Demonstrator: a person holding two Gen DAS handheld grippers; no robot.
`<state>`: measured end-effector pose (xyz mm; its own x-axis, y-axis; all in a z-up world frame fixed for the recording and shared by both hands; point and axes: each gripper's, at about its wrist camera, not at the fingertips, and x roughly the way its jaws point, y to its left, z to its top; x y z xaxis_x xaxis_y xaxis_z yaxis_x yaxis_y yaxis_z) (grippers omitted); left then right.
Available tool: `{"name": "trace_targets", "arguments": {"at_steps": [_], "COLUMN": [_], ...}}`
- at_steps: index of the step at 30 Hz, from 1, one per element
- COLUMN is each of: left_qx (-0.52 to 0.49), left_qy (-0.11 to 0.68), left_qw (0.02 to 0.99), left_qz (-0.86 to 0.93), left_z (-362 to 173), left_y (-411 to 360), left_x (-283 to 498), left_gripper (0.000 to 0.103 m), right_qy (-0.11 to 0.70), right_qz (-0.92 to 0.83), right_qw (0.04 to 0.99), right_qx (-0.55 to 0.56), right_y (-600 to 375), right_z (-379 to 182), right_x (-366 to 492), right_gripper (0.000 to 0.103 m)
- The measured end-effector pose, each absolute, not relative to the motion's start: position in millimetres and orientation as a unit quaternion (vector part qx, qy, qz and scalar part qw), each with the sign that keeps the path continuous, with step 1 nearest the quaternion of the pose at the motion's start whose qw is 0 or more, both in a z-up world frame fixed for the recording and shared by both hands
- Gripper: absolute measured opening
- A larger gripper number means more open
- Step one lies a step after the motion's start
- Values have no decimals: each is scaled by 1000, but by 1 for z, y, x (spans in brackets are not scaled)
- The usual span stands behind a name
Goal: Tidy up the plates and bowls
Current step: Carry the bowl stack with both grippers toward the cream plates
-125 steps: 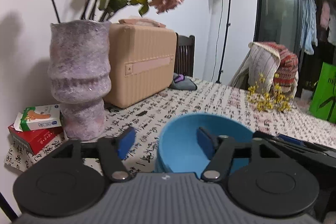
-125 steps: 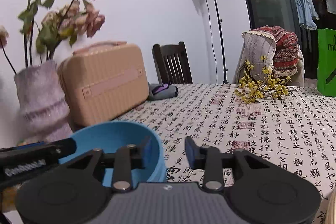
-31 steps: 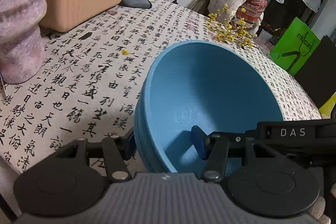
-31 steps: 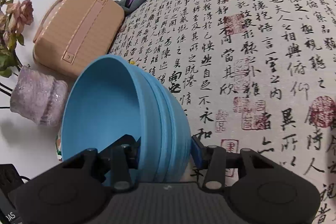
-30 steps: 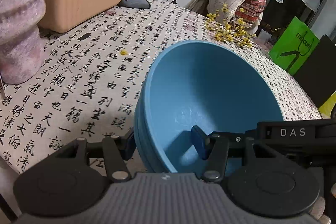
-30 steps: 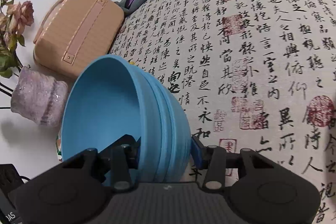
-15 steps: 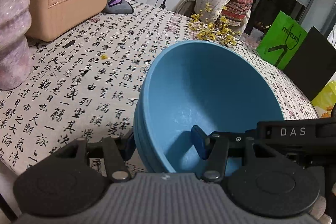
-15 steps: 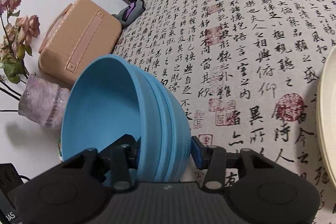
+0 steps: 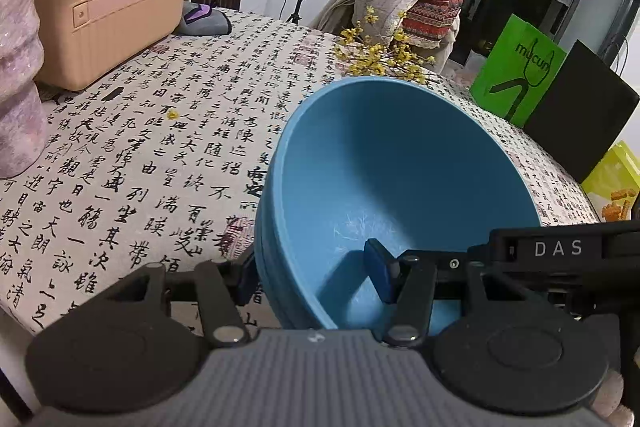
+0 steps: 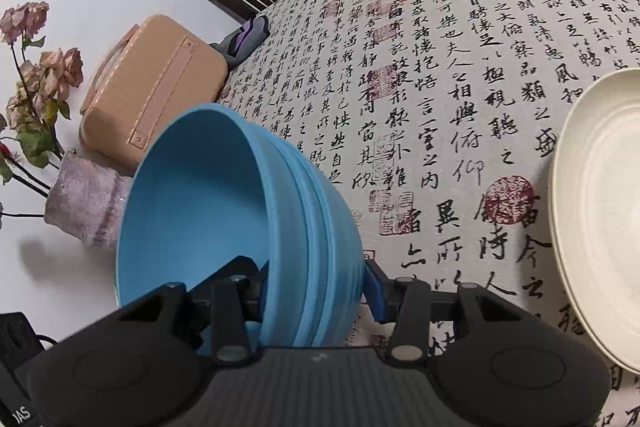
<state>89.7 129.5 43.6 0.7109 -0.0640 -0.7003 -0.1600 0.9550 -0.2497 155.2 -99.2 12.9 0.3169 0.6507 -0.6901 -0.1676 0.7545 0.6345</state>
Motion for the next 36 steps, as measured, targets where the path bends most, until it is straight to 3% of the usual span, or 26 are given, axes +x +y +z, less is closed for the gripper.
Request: {"name": "trace_targets", "arguments": {"at_steps": [36], "left_qx": [-128], "left_qy": [380], "left_qw": [916], "left_qz": [-30], "left_z": [47], "left_y": [35], "left_x": [98], "left_gripper": [54], "right_qy": [497], "right_qz": [225], "right_qw": [800], "right_qx": [249], "right_y": [-199], "right_z": [16], "right_x": [139], "right_gripper": [44]}}
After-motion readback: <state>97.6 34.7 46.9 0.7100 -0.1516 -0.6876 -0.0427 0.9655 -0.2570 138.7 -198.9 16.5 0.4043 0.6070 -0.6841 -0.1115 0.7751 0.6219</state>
